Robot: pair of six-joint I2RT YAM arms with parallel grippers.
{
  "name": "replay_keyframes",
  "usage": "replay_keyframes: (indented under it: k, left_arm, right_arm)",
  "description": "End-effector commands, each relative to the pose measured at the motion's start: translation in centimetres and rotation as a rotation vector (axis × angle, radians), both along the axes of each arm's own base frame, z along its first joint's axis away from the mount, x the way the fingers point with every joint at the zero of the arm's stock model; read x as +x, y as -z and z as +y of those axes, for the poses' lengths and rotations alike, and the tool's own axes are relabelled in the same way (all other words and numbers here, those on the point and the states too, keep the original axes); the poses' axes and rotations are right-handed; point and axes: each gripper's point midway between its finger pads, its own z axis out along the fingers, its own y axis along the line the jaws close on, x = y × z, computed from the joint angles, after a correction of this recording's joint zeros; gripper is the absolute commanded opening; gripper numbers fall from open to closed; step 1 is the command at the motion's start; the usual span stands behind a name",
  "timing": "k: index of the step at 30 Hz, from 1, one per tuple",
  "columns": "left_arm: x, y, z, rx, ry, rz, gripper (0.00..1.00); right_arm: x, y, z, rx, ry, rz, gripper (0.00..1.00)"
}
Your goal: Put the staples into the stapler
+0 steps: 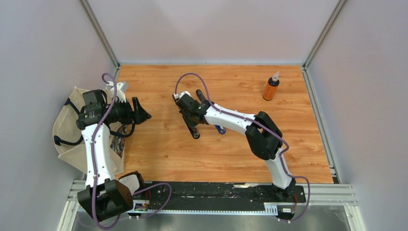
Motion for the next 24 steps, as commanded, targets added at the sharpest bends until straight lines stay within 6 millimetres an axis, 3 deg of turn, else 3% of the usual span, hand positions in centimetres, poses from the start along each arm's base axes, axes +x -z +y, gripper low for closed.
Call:
replay_keyframes:
  k: [1,11,24]
  left_arm:
    - [0.2,-0.7,0.2,0.012,0.008,-0.048,0.93]
    - [0.2,-0.7,0.2,0.011,0.009,-0.048,0.93]
    - [0.2,-0.7,0.2,0.012,0.01,-0.049,0.93]
  right_arm:
    - [1.4,-1.7,1.4,0.02,-0.004,-0.089,0.17]
    - [-0.5,-1.8,3.0,0.098,-0.064,-0.009,0.17]
    - [-0.6,-1.7,2.8,0.104,-0.044,-0.003,0.17]
